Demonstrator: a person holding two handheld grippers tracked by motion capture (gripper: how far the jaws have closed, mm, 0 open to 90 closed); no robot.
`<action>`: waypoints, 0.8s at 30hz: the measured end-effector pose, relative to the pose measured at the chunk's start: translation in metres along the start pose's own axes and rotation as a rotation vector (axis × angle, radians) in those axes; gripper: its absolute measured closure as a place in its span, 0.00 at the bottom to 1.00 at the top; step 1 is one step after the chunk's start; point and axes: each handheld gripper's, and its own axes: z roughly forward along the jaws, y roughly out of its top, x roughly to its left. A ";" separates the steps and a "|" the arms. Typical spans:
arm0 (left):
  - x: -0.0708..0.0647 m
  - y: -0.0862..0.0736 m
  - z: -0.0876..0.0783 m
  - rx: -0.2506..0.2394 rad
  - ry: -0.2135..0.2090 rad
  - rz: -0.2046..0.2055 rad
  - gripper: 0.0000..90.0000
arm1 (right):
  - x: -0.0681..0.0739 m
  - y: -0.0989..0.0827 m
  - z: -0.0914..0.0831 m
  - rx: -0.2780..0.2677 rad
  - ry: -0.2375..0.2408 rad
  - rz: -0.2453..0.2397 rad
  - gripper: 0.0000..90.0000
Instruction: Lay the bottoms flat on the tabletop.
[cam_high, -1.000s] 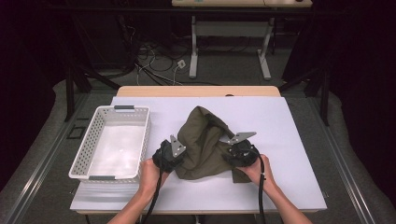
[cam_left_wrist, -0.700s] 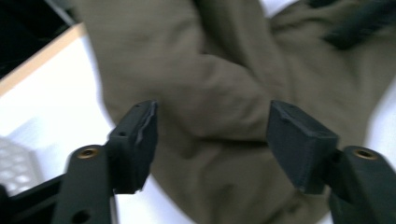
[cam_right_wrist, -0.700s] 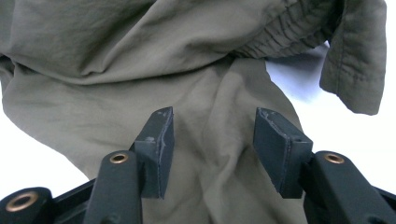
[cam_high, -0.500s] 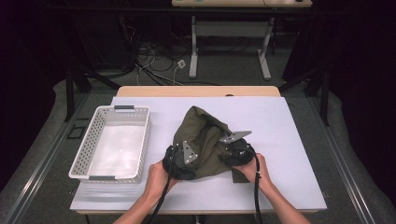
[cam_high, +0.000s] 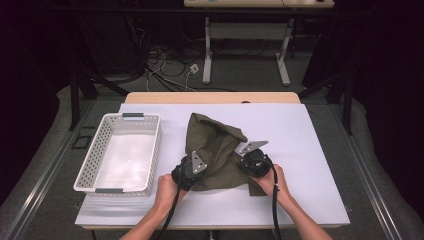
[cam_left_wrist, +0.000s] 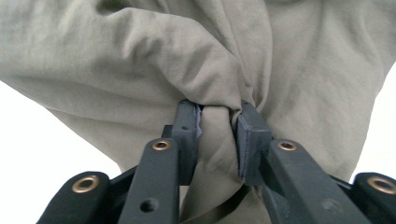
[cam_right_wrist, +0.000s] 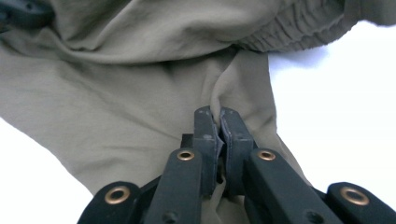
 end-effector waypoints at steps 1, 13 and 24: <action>0.001 0.000 -0.001 -0.003 0.003 -0.004 0.83 | 0.001 0.000 -0.002 -0.009 -0.010 0.001 0.97; 0.018 -0.002 -0.006 -0.016 0.022 -0.043 0.84 | 0.003 0.001 -0.023 0.003 0.010 -0.019 0.98; 0.012 0.001 -0.005 0.022 0.038 -0.042 0.44 | -0.003 -0.003 -0.011 0.022 0.010 -0.011 0.60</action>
